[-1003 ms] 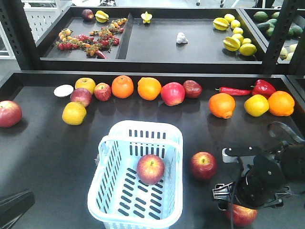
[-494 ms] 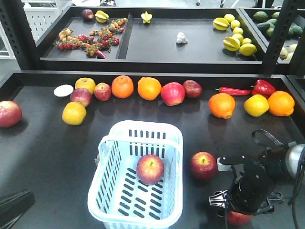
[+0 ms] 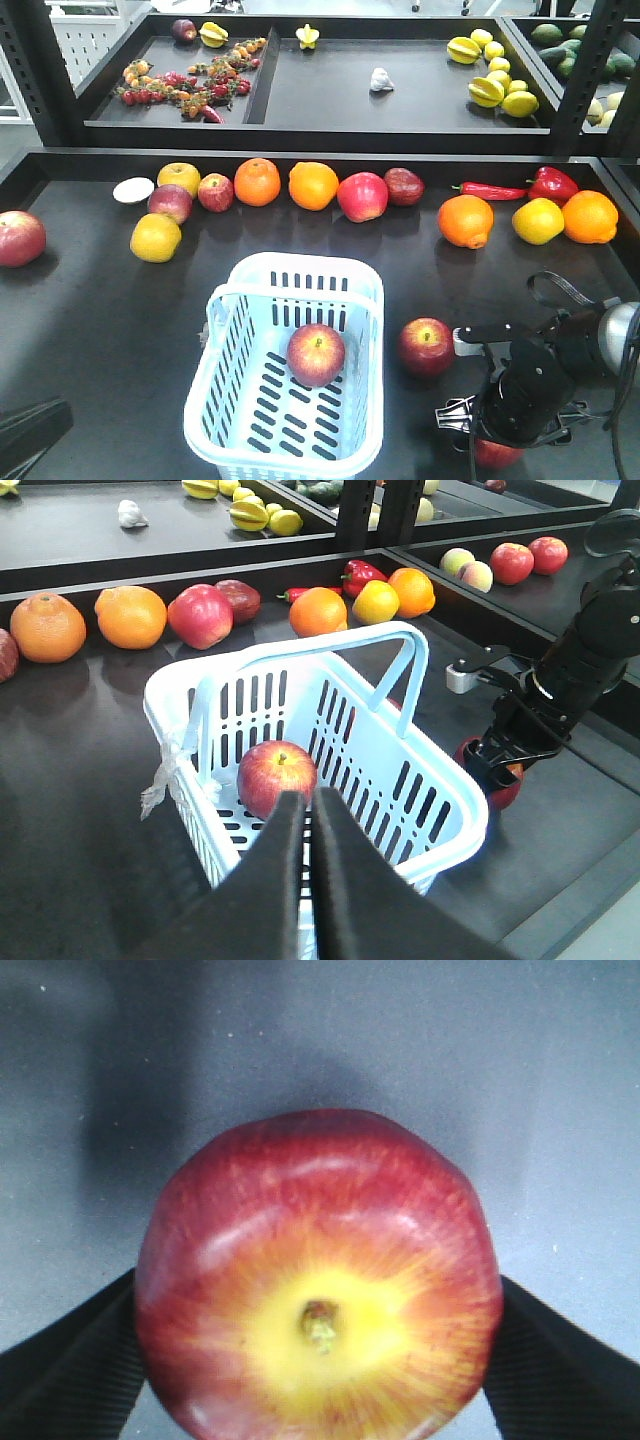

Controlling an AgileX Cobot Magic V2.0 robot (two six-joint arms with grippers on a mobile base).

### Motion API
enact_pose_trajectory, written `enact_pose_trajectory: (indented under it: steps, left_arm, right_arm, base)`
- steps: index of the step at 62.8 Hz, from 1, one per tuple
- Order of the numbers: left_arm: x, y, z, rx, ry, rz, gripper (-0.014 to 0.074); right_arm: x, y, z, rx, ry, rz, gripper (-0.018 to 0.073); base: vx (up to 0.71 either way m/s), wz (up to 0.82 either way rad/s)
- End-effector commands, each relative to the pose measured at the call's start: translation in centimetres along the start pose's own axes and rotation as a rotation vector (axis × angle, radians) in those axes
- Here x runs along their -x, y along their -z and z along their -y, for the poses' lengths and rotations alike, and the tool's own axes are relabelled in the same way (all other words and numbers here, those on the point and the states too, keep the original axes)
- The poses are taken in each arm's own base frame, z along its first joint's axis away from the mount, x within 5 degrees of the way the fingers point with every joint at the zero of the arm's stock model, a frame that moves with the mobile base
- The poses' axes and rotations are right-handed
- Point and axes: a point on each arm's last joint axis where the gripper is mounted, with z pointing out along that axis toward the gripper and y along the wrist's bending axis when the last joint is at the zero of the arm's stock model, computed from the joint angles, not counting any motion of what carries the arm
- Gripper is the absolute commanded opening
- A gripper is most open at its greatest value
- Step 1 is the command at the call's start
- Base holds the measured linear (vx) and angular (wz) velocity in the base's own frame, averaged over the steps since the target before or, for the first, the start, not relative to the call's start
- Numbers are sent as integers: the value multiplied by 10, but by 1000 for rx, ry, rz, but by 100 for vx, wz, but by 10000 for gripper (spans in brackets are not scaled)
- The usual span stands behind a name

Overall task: Pick three apples into basket with both arms
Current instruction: 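Lift the red apple and carry it over the basket with the right gripper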

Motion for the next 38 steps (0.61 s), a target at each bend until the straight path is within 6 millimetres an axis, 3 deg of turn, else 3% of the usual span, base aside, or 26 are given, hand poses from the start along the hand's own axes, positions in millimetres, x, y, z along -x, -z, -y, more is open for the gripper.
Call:
enact_pose_trajectory:
  steps: [1,10,17,38]
  left_arm:
    - [10,1,5,-30,-7,36,-6]
    - [10,1,5,-30,-7,36,-6]
    - [10,1,5,-30,-7,36,-6]
    - [10,1,5,-30,-7,36,-6]
  right_arm:
    - [9,14,2,-20,41,25,127]
    - [20,34,7,-83,62,-9,113]
    - [33,69,10,-111,63,53,116]
    - [76,229,12,-38,31,457,123]
  base:
    - [0,0]
    - [0,0]
    - [0,0]
    - [0,0]
